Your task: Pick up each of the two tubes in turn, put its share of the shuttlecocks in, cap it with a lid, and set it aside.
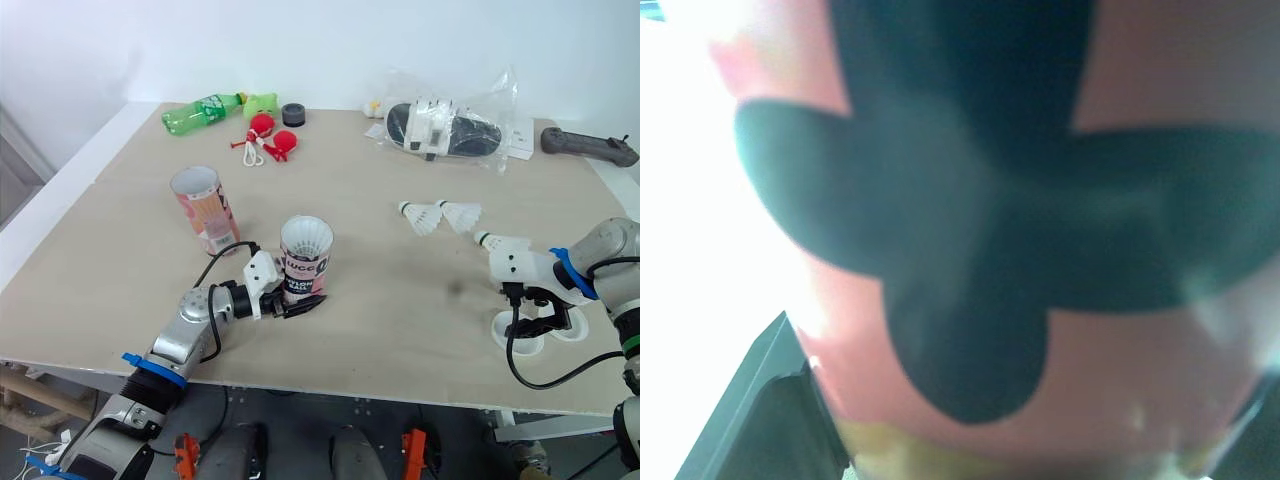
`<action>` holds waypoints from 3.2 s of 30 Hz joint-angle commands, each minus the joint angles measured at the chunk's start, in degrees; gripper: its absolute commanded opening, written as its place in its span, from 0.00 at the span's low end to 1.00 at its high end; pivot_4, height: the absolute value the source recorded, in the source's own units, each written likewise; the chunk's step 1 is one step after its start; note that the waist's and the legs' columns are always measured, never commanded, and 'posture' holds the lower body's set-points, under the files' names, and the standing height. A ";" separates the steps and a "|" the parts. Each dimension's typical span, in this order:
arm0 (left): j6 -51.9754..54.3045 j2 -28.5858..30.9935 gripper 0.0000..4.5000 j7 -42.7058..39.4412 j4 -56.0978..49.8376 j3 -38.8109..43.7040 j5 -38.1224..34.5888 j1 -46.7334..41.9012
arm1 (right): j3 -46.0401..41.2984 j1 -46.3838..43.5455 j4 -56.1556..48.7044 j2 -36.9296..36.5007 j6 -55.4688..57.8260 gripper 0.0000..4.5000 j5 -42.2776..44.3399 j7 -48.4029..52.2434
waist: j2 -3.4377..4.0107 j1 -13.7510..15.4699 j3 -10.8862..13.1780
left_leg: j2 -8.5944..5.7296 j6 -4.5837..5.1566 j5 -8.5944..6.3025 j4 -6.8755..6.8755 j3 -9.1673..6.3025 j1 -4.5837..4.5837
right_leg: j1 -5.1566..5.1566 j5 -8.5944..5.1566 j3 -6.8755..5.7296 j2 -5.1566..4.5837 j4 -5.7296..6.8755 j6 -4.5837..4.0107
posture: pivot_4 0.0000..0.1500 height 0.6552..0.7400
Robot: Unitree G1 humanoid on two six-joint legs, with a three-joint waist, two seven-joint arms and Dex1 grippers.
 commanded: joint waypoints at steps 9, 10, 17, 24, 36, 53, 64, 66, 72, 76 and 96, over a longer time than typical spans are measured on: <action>0.10 0.28 0.73 0.63 0.02 -0.63 0.97 -0.13 | 0.35 -1.23 3.03 0.33 -0.63 0.01 -1.43 1.23 | -0.05 -0.40 0.02 | 0.00 0.01 0.01 0.05 0.01 0.41 | 0.40 0.03 0.02 0.01 -0.01 0.06 | 1.00 1.00; 0.06 0.25 0.73 0.62 0.15 -0.61 0.96 -0.23 | 0.13 -1.27 3.06 0.39 -0.65 0.01 -1.19 1.37 | -0.05 -0.40 0.02 | 0.01 0.01 0.01 0.04 -0.01 0.41 | 0.40 0.03 0.02 0.02 -0.01 0.05 | 1.00 1.00; -0.49 -0.12 0.73 0.55 1.27 -0.74 1.14 -0.99 | -0.94 -2.52 -1.99 -1.54 1.25 0.01 2.04 3.54 | -0.03 -0.40 0.02 | -0.01 0.01 0.01 0.03 -0.01 0.41 | 0.41 0.03 0.05 0.01 -0.01 0.02 | 1.00 1.00; -1.38 -0.47 0.73 0.33 2.99 -0.89 1.28 -1.73 | 2.37 -10.87 -21.35 -8.23 13.63 0.01 21.94 3.82 | 0.27 -0.45 0.01 | -0.04 0.00 0.00 -0.07 0.02 0.38 | 0.31 0.01 0.13 0.00 0.00 0.05 | 1.00 1.00; -3.93 -1.99 0.73 -1.49 8.58 -1.99 2.43 -5.15 | 9.02 -43.92 -22.16 11.84 21.15 0.01 32.83 3.82 | 0.24 -0.22 0.02 | 0.00 0.00 0.00 -0.12 -0.14 -0.08 | -0.17 -0.01 -0.05 0.05 0.00 -0.06 | 1.00 1.00; -3.53 -2.50 0.73 -0.91 7.64 -3.04 2.75 -4.13 | 20.38 -47.82 -14.08 22.00 9.24 0.01 26.53 3.82 | 0.16 0.18 0.01 | 0.00 -0.03 0.01 0.00 -0.37 -0.29 | -0.28 0.01 -0.29 0.07 0.15 -0.13 | 1.00 1.00; -2.85 -2.36 0.73 -0.27 6.49 -3.10 2.62 -3.40 | 23.02 -46.65 -13.56 22.20 6.47 0.01 25.07 3.82 | 0.17 0.21 0.01 | 0.00 -0.03 0.00 -0.02 -0.41 -0.30 | -0.28 -0.01 -0.33 0.06 0.16 -0.16 | 1.00 1.00; -2.89 -2.37 0.73 -0.27 6.52 -3.12 2.62 -3.41 | 23.29 -46.58 -13.86 22.08 6.66 0.01 25.26 3.82 | 0.16 0.21 0.01 | 0.00 -0.03 0.00 -0.03 -0.42 -0.30 | -0.28 -0.01 -0.34 0.06 0.16 -0.17 | 1.00 1.00; -2.95 -2.45 0.73 -0.25 6.68 -3.08 2.61 -3.69 | 24.14 -45.38 -15.27 21.66 6.40 0.01 25.04 3.82 | 0.16 0.22 0.01 | 0.00 -0.03 0.00 -0.03 -0.44 -0.30 | -0.27 -0.02 -0.36 0.06 0.16 -0.19 | 1.00 1.00; -2.80 -2.45 0.73 -0.28 6.39 -3.05 2.67 -3.54 | 23.88 -44.48 -15.38 22.05 5.38 0.01 23.47 3.82 | 0.16 0.25 0.01 | -0.01 -0.03 0.00 -0.03 -0.45 -0.30 | -0.26 -0.03 -0.38 0.06 0.16 -0.20 | 1.00 1.00; -2.59 -2.30 0.73 -0.30 6.04 -3.00 2.60 -3.38 | 17.65 -46.03 -12.40 26.14 5.91 0.99 20.52 3.82 | 0.16 0.22 0.01 | 0.01 -0.03 0.00 -0.02 -0.50 -0.26 | -0.24 -0.04 -0.43 0.08 0.25 -0.23 | 1.00 1.00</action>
